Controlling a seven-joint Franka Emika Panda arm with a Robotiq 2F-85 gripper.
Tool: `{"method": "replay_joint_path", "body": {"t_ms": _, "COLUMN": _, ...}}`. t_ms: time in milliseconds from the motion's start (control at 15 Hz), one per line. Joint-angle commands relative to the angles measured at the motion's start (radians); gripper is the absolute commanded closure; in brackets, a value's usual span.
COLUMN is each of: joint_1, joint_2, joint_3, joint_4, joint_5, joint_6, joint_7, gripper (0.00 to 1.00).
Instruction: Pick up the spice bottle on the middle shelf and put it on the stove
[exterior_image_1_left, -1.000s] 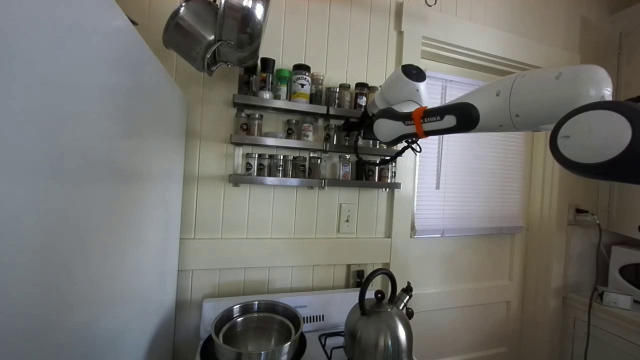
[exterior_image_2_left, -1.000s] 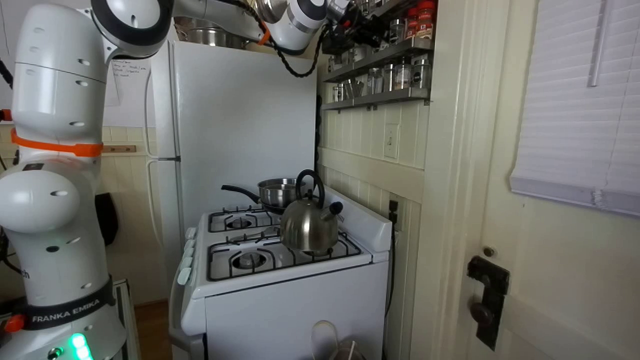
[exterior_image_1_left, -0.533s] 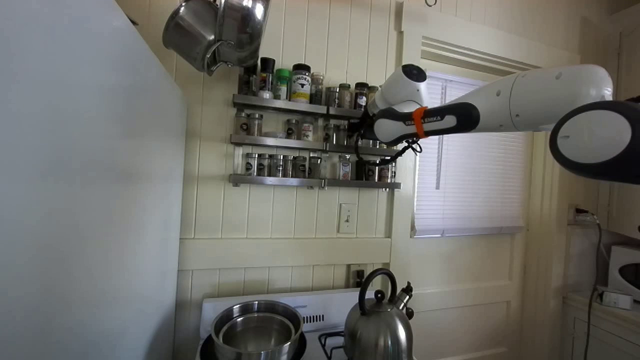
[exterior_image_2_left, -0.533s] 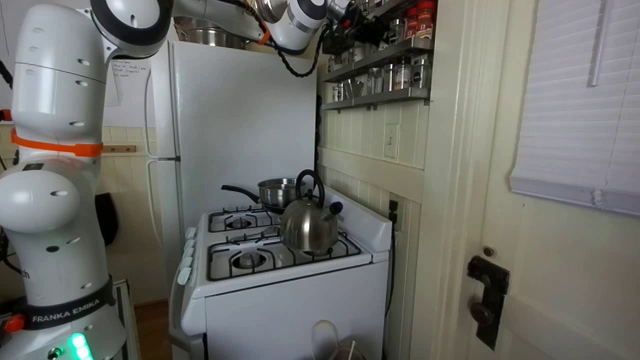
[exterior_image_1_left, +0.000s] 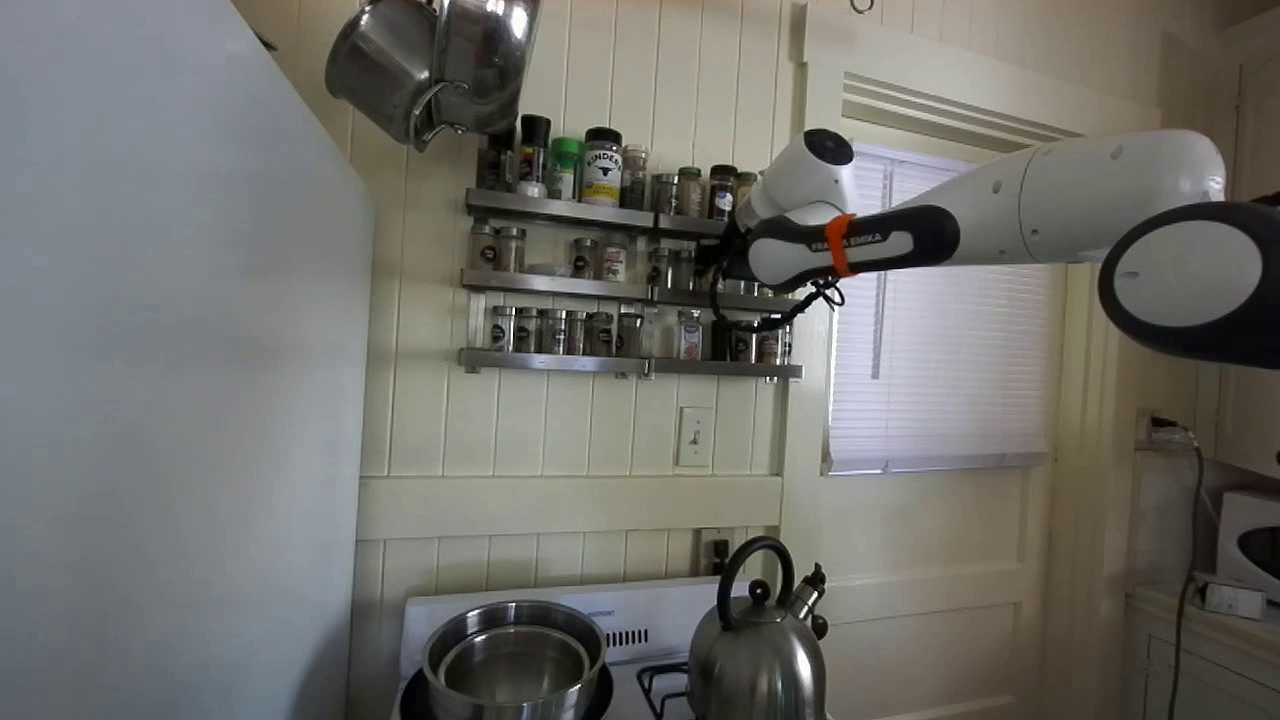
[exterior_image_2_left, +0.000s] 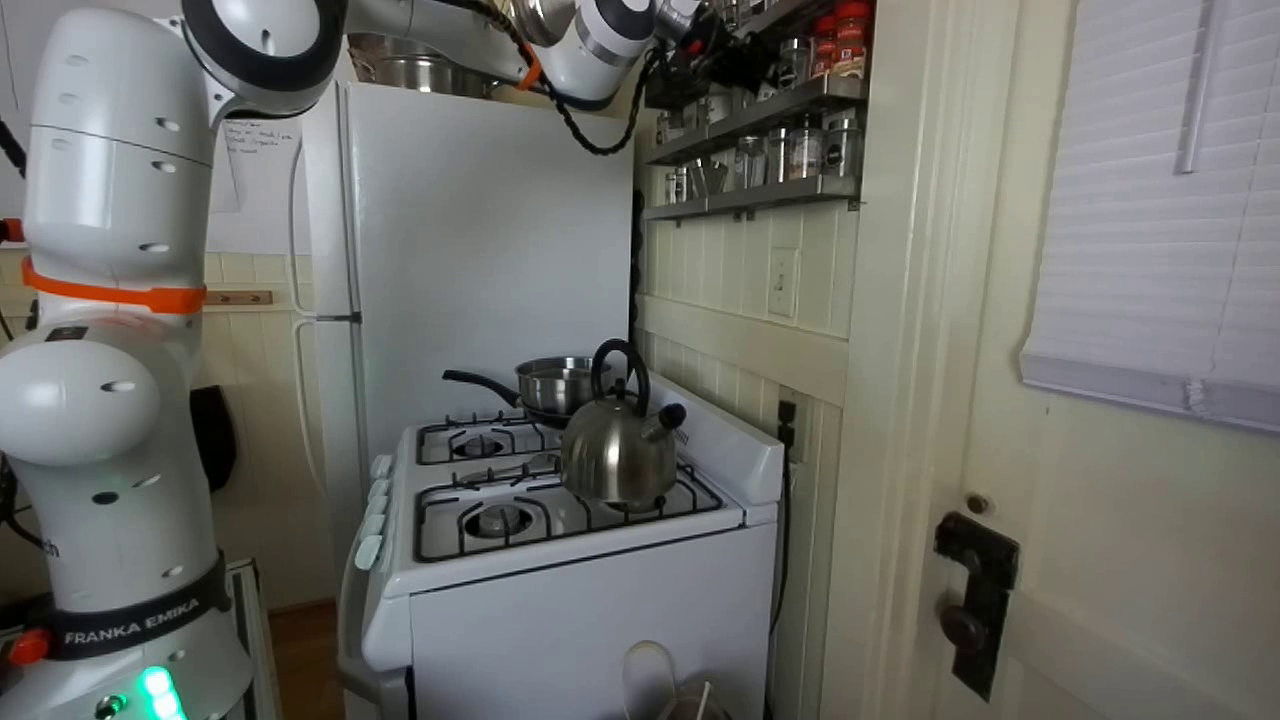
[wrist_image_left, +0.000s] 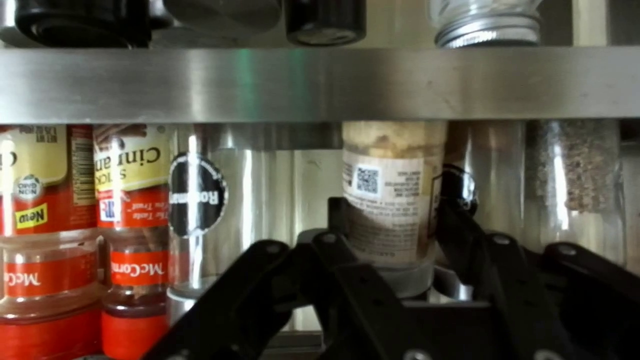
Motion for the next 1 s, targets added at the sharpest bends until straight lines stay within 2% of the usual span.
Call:
{"method": "replay_joint_path", "body": {"t_ms": 0, "joint_1": 0.003, "joint_2": 0.021, "joint_3": -0.017, "joint_4": 0.004, "joint_5": -0.051, "joint_6": 0.052, "joint_7": 0.037, "gripper": 0.29}}
{"method": "replay_joint_path", "body": {"t_ms": 67, "joint_1": 0.002, "joint_2": 0.022, "joint_3": -0.017, "joint_4": 0.001, "joint_5": -0.044, "joint_6": 0.054, "joint_7": 0.034, "gripper": 0.23}}
{"method": "replay_joint_path", "body": {"t_ms": 200, "joint_1": 0.003, "joint_2": 0.032, "joint_3": -0.028, "joint_4": -0.001, "joint_5": -0.063, "joint_6": 0.085, "joint_7": 0.042, "gripper": 0.22}}
{"method": "replay_joint_path", "body": {"t_ms": 267, "joint_1": 0.004, "joint_2": 0.037, "joint_3": -0.031, "joint_4": -0.002, "joint_5": -0.066, "joint_6": 0.100, "joint_7": 0.045, "gripper": 0.32}}
{"method": "replay_joint_path", "body": {"t_ms": 333, "joint_1": 0.004, "joint_2": 0.039, "joint_3": -0.033, "joint_4": -0.003, "joint_5": -0.068, "joint_6": 0.113, "joint_7": 0.047, "gripper": 0.46}}
{"method": "replay_joint_path", "body": {"t_ms": 533, "joint_1": 0.008, "joint_2": 0.044, "joint_3": -0.039, "joint_4": -0.006, "joint_5": -0.075, "joint_6": 0.149, "joint_7": 0.053, "gripper": 0.71}}
{"method": "replay_joint_path", "body": {"t_ms": 600, "joint_1": 0.011, "joint_2": 0.038, "joint_3": -0.041, "joint_4": -0.010, "joint_5": -0.082, "joint_6": 0.151, "joint_7": 0.057, "gripper": 0.77}}
{"method": "replay_joint_path", "body": {"t_ms": 933, "joint_1": 0.026, "joint_2": -0.049, "joint_3": -0.039, "joint_4": -0.089, "joint_5": -0.128, "joint_6": 0.121, "joint_7": 0.117, "gripper": 0.82}}
